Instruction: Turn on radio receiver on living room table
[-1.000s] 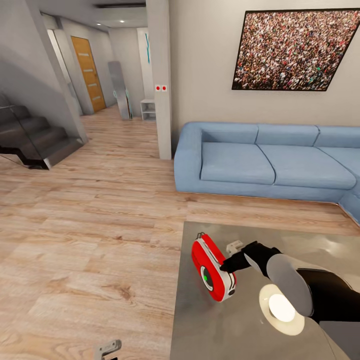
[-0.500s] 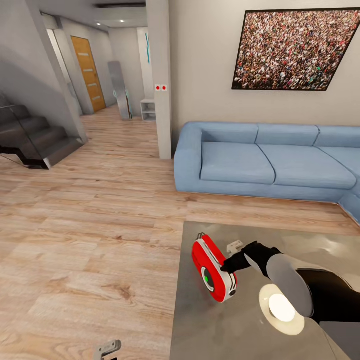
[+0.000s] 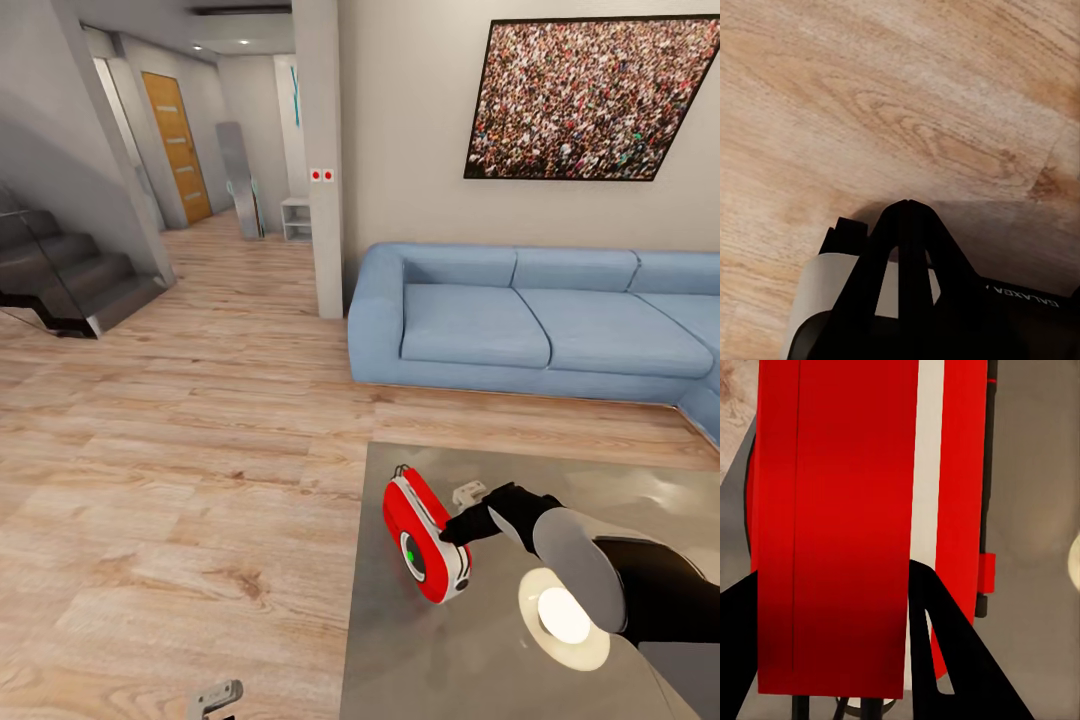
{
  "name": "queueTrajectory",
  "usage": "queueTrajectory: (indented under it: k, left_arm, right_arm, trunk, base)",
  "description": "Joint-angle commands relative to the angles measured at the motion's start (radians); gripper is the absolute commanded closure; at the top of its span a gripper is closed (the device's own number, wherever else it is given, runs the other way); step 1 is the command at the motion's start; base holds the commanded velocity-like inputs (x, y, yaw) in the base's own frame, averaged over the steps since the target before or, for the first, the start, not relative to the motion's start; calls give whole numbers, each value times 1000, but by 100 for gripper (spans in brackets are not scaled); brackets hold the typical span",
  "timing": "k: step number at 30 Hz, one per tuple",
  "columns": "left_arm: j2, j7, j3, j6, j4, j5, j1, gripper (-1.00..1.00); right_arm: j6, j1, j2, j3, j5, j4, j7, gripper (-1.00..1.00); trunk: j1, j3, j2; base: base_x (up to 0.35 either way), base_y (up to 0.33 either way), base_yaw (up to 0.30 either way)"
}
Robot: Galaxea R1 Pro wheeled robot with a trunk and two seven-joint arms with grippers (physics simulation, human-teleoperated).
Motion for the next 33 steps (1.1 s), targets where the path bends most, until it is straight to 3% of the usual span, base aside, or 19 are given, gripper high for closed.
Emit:
queueTrajectory:
  k: [1,16,17,33]
  left_arm:
    - [0,0,0,0,0,0,0,100]
    - [0,0,0,0,0,0,0,100]
    - [0,0,-1,0,0,0,0,100]
    - [4,1,-1,-1,0,-1,0,100]
  right_arm:
    - [0,0,0,-7,-3,0,0,100]
    - [-2,0,0,-8,-6,0,-1,100]
    - [-3,0,0,-8,-6,0,-1,-100]
    - [0,0,0,-7,-6,0,-1,-100]
  trunk:
    - [0,0,0]
    - [11,-9,-21]
    - [11,-9,-21]
    - [11,-9,-21]
  base:
    - [0,0,0]
    - [0,0,0]
    - [0,0,0]
    - [0,0,0]
